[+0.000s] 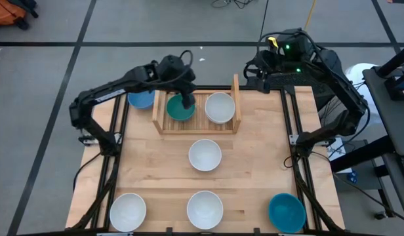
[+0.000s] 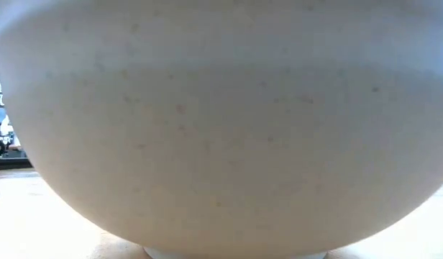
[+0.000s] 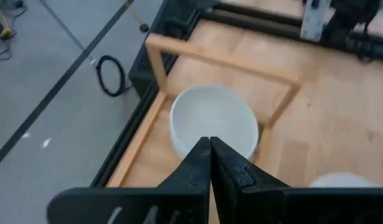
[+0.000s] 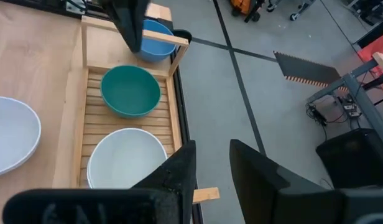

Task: Place and stack bowls onto a shelf
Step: Stack the white bowl on top of the white bowl on the shelf

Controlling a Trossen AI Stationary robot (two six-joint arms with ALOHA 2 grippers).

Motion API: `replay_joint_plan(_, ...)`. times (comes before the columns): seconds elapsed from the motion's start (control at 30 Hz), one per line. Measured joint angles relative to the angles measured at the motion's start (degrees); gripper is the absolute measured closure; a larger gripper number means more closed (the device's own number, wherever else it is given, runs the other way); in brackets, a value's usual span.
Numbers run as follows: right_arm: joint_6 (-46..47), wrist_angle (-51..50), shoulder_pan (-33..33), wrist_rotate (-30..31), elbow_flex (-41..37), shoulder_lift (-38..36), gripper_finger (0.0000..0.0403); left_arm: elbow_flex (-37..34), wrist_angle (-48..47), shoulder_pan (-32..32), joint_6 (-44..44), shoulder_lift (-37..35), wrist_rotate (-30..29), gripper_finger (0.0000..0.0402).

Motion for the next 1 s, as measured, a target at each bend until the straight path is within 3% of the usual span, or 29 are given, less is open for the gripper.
replay_joint_plan(0.23, -0.21, -1.96, -0.08, 6.92, -0.02, -0.15, 0.0309, 0.02, 11.16, 0.32, -0.68, 7.64, 9.99, 0.0399)
replay_joint_plan(0.67, -0.69, -1.28, -0.08, 7.08, -5.16, -0.37, 0.0309, 0.02, 15.28, 1.05, 0.1, 18.86, 9.69, 0.04)
replay_joint_plan(0.83, -1.97, -1.27, -0.08, 7.15, -6.82, -0.37, 0.0309, 0.02, 15.4, 1.48, 1.42, 20.49, 4.11, 0.0401)
replay_joint_plan(1.0, -1.99, -1.24, -0.08, 7.14, -7.63, -0.37, 0.0309, 0.02, 14.13, 2.79, 1.3, 21.33, 3.32, 0.0401)
